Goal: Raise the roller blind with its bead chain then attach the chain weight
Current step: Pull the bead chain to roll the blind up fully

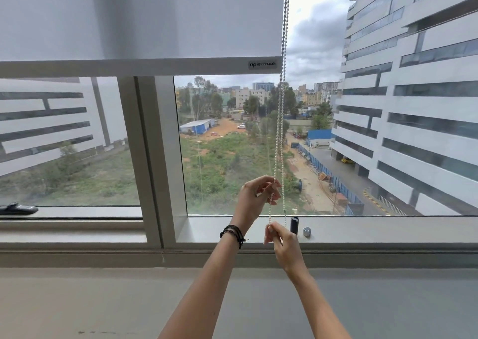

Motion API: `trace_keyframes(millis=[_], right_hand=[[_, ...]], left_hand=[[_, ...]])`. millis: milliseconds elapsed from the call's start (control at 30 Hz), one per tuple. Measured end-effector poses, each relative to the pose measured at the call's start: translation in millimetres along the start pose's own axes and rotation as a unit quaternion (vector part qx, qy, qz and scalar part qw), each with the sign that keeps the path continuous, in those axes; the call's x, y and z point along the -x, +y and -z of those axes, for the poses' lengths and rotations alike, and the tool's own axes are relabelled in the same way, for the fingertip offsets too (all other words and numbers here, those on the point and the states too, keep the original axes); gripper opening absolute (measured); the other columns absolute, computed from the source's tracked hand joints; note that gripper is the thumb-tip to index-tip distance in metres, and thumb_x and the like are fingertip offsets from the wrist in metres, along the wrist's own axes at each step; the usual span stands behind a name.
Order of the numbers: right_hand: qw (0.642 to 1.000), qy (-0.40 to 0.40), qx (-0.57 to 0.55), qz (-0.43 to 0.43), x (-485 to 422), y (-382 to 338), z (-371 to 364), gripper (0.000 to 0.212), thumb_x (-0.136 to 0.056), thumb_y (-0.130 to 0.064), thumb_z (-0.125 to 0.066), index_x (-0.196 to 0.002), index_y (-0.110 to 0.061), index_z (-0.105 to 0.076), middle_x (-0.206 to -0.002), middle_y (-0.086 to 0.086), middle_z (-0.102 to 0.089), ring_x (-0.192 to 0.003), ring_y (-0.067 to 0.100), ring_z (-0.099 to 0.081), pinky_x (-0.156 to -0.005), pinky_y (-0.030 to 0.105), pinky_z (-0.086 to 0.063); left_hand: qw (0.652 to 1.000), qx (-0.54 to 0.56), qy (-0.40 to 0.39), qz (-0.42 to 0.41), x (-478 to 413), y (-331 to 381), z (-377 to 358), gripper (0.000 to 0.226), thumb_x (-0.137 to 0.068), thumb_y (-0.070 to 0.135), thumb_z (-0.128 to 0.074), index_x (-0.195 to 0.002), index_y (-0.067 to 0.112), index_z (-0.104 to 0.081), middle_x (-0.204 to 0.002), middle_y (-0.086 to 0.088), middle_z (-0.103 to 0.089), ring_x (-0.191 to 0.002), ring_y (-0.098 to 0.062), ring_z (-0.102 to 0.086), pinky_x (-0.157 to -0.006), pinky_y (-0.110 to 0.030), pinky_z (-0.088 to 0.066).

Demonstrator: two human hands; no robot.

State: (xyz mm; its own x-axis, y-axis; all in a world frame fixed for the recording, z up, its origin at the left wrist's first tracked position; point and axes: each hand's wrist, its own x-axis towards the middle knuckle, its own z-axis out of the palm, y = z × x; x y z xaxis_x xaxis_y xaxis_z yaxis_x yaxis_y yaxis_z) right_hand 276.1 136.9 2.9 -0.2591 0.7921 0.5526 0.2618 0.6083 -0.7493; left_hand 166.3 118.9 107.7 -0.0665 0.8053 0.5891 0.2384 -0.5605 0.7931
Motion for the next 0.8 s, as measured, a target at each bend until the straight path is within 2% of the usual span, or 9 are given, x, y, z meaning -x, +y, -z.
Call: trace_keyframes(millis=[67, 133, 300, 400, 467, 533, 600, 733, 800], right_hand=[[0.999, -0.015, 0.033, -0.001, 2.6, 6.4, 0.4, 0.037, -0.085, 0.014, -0.043, -0.067, -0.019, -0.049, -0.068, 0.006, -0.059, -0.07, 0.023, -0.054, -0.07, 0.034, -0.045], [0.998, -0.025, 0.058, 0.009, 4.8, 10.3, 0.7, 0.03, -0.083, 0.014, -0.045, -0.069, -0.011, -0.054, -0.072, 0.002, -0.059, -0.076, 0.023, -0.053, -0.072, 0.029, -0.042], [0.997, -0.066, 0.047, -0.005, 1.2, 7.8, 6.6, 0.029, -0.085, 0.012, -0.045, -0.073, -0.012, -0.058, -0.076, 0.004, -0.061, -0.078, 0.018, -0.055, -0.073, 0.029, -0.044], [0.991, -0.12, -0.011, -0.058, -7.0, -1.7, 14.7, 0.024, -0.094, -0.005, -0.05, -0.079, -0.014, -0.067, -0.085, 0.003, -0.067, -0.085, 0.015, -0.061, -0.075, 0.02, -0.046], [0.987, -0.134, -0.037, -0.077, -13.9, -9.5, 21.9, 0.02, -0.095, -0.014, -0.05, -0.092, -0.013, -0.07, -0.094, 0.0, -0.069, -0.091, 0.01, -0.062, -0.079, 0.015, -0.047], [0.988, -0.114, -0.062, -0.082, -23.2, -20.6, 30.4, 0.02, -0.096, -0.014, -0.048, -0.105, -0.015, -0.066, -0.099, 0.001, -0.068, -0.093, 0.013, -0.063, -0.083, 0.023, -0.049], [0.991, -0.068, -0.094, -0.072, -35.0, -37.7, 40.6, 0.02, -0.096, -0.013, -0.048, -0.108, -0.016, -0.064, -0.101, 0.004, -0.069, -0.093, 0.016, -0.065, -0.082, 0.027, -0.051], [0.993, 0.009, -0.116, -0.015, -69.4, -82.3, 59.7, 0.022, -0.095, -0.003, -0.045, -0.108, -0.005, -0.063, -0.099, 0.015, -0.068, -0.087, 0.018, -0.065, -0.077, 0.023, -0.055], [0.993, 0.012, -0.117, 0.017, -88.9, -107.0, 67.6, 0.025, -0.096, 0.001, -0.04, -0.111, 0.0, -0.059, -0.099, 0.017, -0.066, -0.083, 0.017, -0.064, -0.069, 0.016, -0.055]], left_hand=[[1.0, -0.002, -0.005, 0.01, 3.9, -5.6, 0.1, 0.017, -0.094, 0.002, -0.053, -0.086, 0.012, -0.065, -0.07, -0.006, -0.065, -0.061, -0.007, -0.062, -0.06, -0.022, -0.055], [1.0, 0.0, -0.009, 0.019, 6.9, -9.3, 0.6, 0.02, -0.094, 0.0, -0.052, -0.085, 0.012, -0.064, -0.07, -0.007, -0.064, -0.06, -0.004, -0.062, -0.059, -0.02, -0.054], [1.0, -0.006, -0.015, 0.019, 10.0, -9.5, 0.1, 0.016, -0.094, 0.0, -0.051, -0.087, 0.007, -0.064, -0.073, -0.01, -0.064, -0.06, -0.005, -0.062, -0.061, -0.022, -0.055], [0.999, -0.027, -0.026, 0.012, 6.4, -7.0, 2.4, 0.014, -0.094, 0.001, -0.052, -0.091, 0.001, -0.065, -0.076, -0.012, -0.065, -0.062, -0.005, -0.063, -0.063, -0.023, -0.057], [0.999, -0.035, -0.037, 0.006, 3.4, -5.1, 4.4, 0.013, -0.093, 0.001, -0.053, -0.091, 0.002, -0.066, -0.077, -0.014, -0.066, -0.063, -0.006, -0.064, -0.063, -0.024, -0.058], [0.997, -0.06, -0.046, -0.007, 0.3, -4.3, 6.4, 0.013, -0.093, 0.003, -0.055, -0.09, 0.008, -0.066, -0.078, -0.016, -0.068, -0.065, -0.011, -0.064, -0.063, -0.025, -0.057], [0.994, -0.093, -0.055, -0.012, -3.3, -5.0, 8.6, 0.012, -0.092, 0.004, -0.056, -0.09, 0.01, -0.066, -0.082, -0.017, -0.07, -0.065, -0.012, -0.063, -0.063, -0.025, -0.056], [0.989, -0.131, -0.074, -0.005, -13.4, -5.1, 16.8, 0.013, -0.092, 0.003, -0.056, -0.098, 0.003, -0.067, -0.084, -0.018, -0.072, -0.058, 0.001, -0.062, -0.058, -0.014, -0.053], [0.983, -0.162, -0.085, -0.006, -19.0, -4.3, 20.5, 0.014, -0.093, 0.002, -0.054, -0.094, 0.003, -0.069, -0.081, -0.013, -0.073, -0.059, -0.002, -0.061, -0.057, -0.013, -0.052]])
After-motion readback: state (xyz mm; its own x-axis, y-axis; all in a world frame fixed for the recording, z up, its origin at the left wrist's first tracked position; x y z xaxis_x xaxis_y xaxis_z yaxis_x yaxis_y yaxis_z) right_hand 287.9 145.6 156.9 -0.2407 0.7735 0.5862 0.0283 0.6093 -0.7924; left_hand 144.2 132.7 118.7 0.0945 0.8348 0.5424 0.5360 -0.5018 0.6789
